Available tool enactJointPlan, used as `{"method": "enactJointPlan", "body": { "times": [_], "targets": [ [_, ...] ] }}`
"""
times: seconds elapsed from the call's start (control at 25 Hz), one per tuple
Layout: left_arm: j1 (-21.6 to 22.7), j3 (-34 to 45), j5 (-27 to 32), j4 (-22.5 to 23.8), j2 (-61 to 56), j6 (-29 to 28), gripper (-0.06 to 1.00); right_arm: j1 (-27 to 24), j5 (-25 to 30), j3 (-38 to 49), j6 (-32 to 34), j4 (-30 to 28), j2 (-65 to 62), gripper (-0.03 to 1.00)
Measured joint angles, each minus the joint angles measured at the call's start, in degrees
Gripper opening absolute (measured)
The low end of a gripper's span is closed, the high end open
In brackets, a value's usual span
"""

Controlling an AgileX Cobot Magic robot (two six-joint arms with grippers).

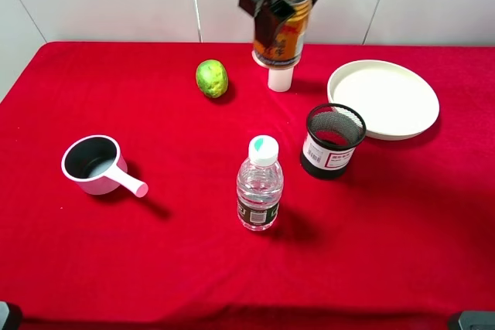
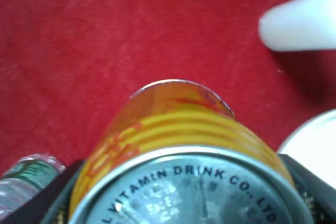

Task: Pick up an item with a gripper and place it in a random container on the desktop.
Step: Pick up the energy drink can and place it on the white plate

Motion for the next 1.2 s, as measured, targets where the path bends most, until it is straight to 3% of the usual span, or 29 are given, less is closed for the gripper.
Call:
{"method": "enactJointPlan", "body": {
  "times": [0.76, 1.2],
  "targets": [
    [0.0, 0.0, 0.0, 0.0, 0.0, 0.0, 0.99, -16.9, 0.0, 0.0, -0.2, -0.2, -0.1, 0.5],
    [0.0, 0.0, 0.0, 0.0, 0.0, 0.0, 0.99, -23.6, -1.0, 2.3, -0.2, 0.0, 1.7, 0.5]
  ]
}}
